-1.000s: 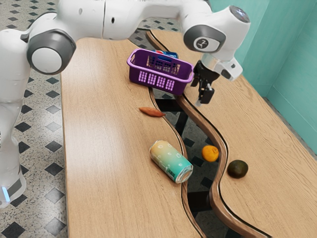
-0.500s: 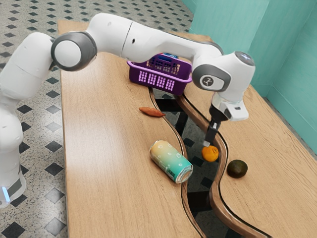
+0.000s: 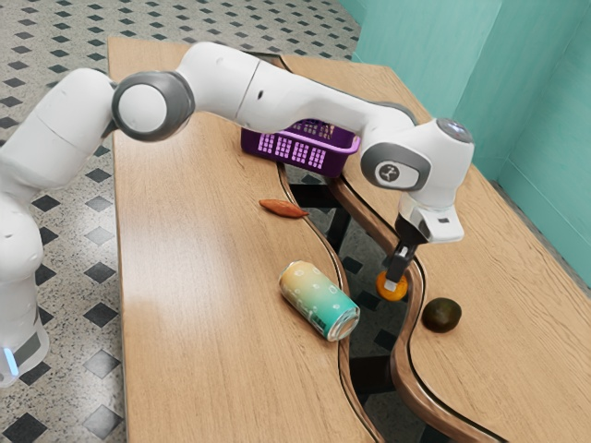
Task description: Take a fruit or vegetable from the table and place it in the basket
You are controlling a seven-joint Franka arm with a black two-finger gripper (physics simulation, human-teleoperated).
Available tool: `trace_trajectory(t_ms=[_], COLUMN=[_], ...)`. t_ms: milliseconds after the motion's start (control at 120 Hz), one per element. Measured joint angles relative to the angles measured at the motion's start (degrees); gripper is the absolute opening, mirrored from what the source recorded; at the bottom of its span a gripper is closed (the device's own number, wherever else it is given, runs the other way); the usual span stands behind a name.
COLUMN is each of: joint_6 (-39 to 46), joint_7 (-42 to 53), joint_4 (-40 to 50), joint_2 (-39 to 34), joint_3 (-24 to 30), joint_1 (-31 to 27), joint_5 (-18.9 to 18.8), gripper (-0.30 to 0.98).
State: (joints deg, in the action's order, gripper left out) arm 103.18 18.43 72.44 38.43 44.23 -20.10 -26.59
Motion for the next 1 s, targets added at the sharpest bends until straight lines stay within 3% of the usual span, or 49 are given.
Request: trace_trajectory(t_ms=[400,558,692,742,850,1000], joint_6=[0.9,1.0,1.1,1.1,-0.1,-2.4], joint_7=[2.0,2.4,2.4,2.5,2.5,2.6], joint_4=[0.1,0.1,0.1,0.5,2.3,9.1], joint_2=[2.3,2.3,1.4,-1.6,-11.4,-26.8], joint_3=[0.2,0.1,0.1,-0.1,-1.1,-11.2], joint_1=[0.2,0.2,0.1,-0.5,-3.2,-4.9], joint_5=[0.4,0.4,0.0,0.1,1.6,7.7], gripper=[0.68,0.4,0.3,0.25,0.31,0.33])
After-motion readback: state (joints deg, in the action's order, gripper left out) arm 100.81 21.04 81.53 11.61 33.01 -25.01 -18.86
